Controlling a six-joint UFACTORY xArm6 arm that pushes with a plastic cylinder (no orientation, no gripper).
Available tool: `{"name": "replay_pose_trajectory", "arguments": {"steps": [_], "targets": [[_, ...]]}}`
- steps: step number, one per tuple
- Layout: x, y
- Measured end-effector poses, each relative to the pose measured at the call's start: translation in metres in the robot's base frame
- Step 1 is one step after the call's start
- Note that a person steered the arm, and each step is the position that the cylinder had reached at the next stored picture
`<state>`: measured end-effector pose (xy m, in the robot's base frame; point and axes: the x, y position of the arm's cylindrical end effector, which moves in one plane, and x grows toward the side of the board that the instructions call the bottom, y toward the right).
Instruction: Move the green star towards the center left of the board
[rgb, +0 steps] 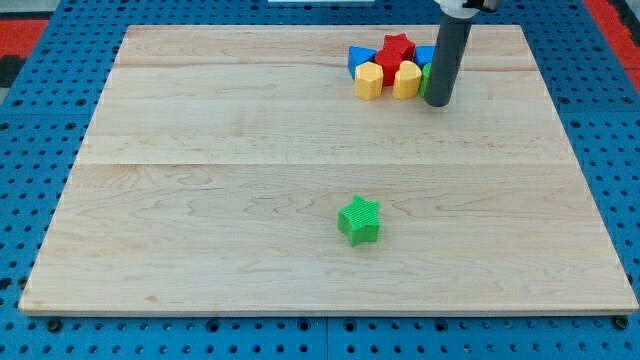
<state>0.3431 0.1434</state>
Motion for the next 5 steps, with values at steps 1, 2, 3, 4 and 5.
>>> {"name": "replay_pose_trajectory", "arguments": {"steps": [1, 2, 3, 4, 5], "targets": [[0.078, 0.02], [0.182, 0.01], [0.218, -0.031], [0.203, -0.078], [0.187, -0.109]]}}
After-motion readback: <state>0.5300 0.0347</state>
